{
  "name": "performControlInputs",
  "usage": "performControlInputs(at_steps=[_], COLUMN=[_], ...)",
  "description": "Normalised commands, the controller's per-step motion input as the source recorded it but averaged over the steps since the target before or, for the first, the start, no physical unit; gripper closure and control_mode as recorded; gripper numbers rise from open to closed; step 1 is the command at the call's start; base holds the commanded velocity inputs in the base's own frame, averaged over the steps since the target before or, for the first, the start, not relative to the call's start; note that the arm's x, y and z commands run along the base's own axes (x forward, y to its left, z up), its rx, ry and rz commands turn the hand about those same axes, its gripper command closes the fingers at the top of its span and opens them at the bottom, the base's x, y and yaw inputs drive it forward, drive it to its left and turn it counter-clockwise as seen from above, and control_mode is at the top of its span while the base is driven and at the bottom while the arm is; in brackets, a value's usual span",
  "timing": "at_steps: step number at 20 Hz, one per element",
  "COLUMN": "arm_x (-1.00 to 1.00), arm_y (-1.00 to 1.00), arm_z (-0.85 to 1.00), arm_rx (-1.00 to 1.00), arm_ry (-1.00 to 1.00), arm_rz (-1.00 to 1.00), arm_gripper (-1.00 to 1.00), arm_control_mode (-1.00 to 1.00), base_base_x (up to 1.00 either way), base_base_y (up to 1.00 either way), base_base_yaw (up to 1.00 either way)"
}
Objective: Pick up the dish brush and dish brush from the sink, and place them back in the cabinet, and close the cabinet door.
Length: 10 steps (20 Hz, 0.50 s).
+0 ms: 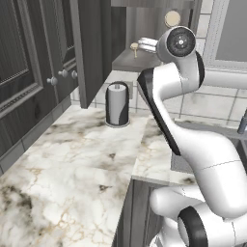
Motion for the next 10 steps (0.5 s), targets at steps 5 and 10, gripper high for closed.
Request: performControlInputs(at_steps=[5, 10], arm_x=[0.30, 0.33], arm_y=[-0.01, -0.02], arm_z=[-0.02, -0.12], arm_rx=[0.00, -0.01], arm_ry=[0.00, 0.00], arm_rz=[0.00, 0.00], arm_gripper=[1.00, 1.00], arm_control_mode=[-1.00, -1.00], base_base_x=[0.00, 0.00], base_base_y=[0.00, 0.00], base_base_yaw=[0.00, 0.00])
